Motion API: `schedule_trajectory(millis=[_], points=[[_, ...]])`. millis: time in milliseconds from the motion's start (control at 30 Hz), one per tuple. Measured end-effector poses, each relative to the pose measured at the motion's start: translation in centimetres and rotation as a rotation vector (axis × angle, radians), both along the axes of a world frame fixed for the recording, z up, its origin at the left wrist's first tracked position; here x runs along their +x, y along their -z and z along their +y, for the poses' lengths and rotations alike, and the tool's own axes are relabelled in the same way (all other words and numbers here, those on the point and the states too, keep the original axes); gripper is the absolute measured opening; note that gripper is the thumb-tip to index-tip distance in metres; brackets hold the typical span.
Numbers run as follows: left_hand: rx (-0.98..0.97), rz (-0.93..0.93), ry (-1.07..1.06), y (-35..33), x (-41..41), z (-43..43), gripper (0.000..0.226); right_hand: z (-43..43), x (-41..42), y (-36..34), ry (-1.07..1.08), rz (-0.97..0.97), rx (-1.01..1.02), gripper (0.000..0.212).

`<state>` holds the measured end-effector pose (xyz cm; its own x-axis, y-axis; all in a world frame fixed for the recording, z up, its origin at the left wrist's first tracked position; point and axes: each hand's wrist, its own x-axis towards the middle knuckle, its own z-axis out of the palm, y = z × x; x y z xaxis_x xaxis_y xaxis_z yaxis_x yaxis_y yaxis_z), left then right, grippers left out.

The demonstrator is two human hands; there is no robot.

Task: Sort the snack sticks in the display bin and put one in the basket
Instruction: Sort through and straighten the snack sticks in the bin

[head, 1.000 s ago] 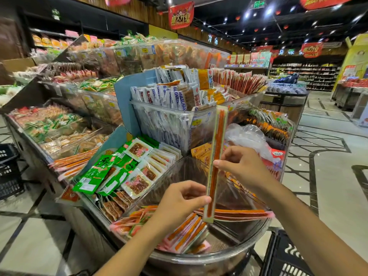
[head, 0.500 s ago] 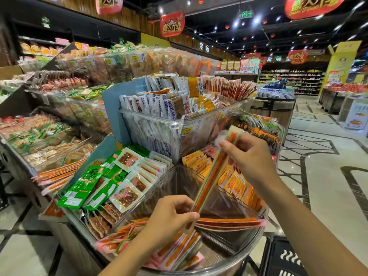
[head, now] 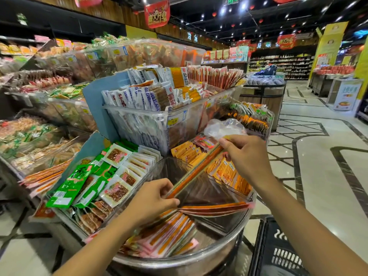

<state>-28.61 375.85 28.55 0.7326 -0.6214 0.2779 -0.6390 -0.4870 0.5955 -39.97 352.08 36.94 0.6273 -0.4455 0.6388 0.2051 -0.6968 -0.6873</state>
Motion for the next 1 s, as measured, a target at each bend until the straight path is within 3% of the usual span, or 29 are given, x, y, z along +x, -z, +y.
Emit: schedule_trajectory(millis=[233,433,700,1000], points=[[0.317,-0.277,-0.038,0.1,1.3,-2.1,0.026,-1.5,-1.4,3.5,0.235,0.121,-0.223,0.025],[0.568,-0.396,0.019,1.3,2.6,-4.9,0.023,-1.7,-2.6,5.9,0.217,0.267,-0.246,0.008],[0.733,-0.355,-0.049,3.7,3.4,-8.0,0.026,-2.0,-4.5,7.9,0.136,0.538,-0.199,0.018],[0.724,-0.238,-0.009,5.8,3.5,-9.1,0.018,-2.0,-5.2,9.1,0.253,0.610,-0.500,0.021]])
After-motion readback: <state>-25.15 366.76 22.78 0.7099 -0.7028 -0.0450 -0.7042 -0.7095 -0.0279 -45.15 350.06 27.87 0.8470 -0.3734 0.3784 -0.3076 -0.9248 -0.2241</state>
